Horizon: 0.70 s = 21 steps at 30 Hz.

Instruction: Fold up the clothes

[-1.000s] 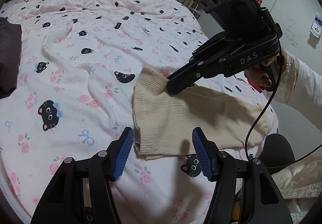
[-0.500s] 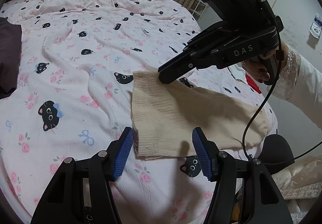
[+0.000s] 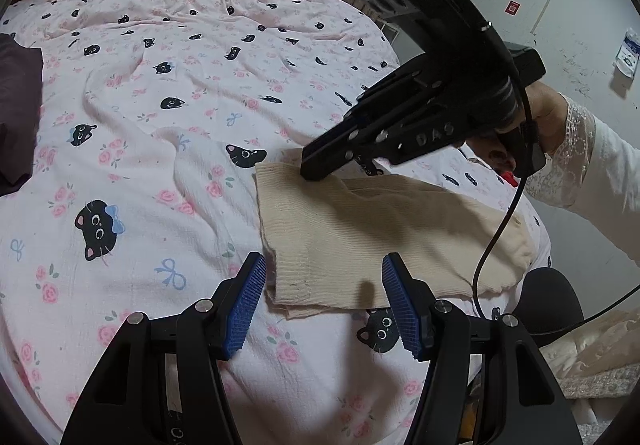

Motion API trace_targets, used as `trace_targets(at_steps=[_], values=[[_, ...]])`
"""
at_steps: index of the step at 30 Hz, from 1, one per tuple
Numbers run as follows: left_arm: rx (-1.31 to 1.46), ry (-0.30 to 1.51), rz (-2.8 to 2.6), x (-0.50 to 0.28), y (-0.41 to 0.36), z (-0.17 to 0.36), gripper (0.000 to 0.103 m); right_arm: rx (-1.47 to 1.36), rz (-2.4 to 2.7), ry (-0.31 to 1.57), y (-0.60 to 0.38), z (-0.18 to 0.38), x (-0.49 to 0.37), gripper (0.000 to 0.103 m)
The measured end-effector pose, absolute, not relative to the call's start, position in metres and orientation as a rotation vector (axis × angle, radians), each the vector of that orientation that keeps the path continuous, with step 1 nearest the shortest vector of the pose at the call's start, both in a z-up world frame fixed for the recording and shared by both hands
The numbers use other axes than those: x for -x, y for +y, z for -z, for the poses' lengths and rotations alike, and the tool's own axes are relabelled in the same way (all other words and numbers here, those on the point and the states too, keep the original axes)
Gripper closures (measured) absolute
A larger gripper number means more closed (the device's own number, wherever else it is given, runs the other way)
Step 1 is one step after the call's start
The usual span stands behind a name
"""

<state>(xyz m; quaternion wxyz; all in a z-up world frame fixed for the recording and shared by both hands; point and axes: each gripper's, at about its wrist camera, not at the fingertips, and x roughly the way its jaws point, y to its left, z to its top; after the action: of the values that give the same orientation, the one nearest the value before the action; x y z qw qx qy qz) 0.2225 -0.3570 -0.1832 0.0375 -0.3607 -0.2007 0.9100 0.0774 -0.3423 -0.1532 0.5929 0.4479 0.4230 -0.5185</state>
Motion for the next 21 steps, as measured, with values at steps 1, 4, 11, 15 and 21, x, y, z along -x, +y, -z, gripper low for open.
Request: trace_targets(at_steps=[1, 4, 11, 15, 21], values=[[1.107, -0.612, -2.792, -0.222, -0.357, 0.183, 0.048, -1.050, 1.221, 0.958, -0.340, 0.149, -0.071, 0.084], [1.100, -0.605, -2.782, -0.222, -0.355, 0.183, 0.048, -1.075, 1.253, 0.880, -0.327, 0.136, -0.050, 0.075], [1.022, -0.584, -2.762, -0.227, -0.349, 0.176, 0.047, -1.116, 1.239, 0.850, -0.283, 0.124, -0.023, 0.074], [1.005, -0.643, -2.783, -0.230, -0.358, 0.175, 0.047, -1.134, 1.231, 0.875, -0.261, 0.129, -0.020, 0.074], [0.905, -0.720, -2.855, -0.242, -0.373, 0.166, 0.047, -1.176, 1.189, 0.889, -0.239, 0.139, -0.015, 0.074]])
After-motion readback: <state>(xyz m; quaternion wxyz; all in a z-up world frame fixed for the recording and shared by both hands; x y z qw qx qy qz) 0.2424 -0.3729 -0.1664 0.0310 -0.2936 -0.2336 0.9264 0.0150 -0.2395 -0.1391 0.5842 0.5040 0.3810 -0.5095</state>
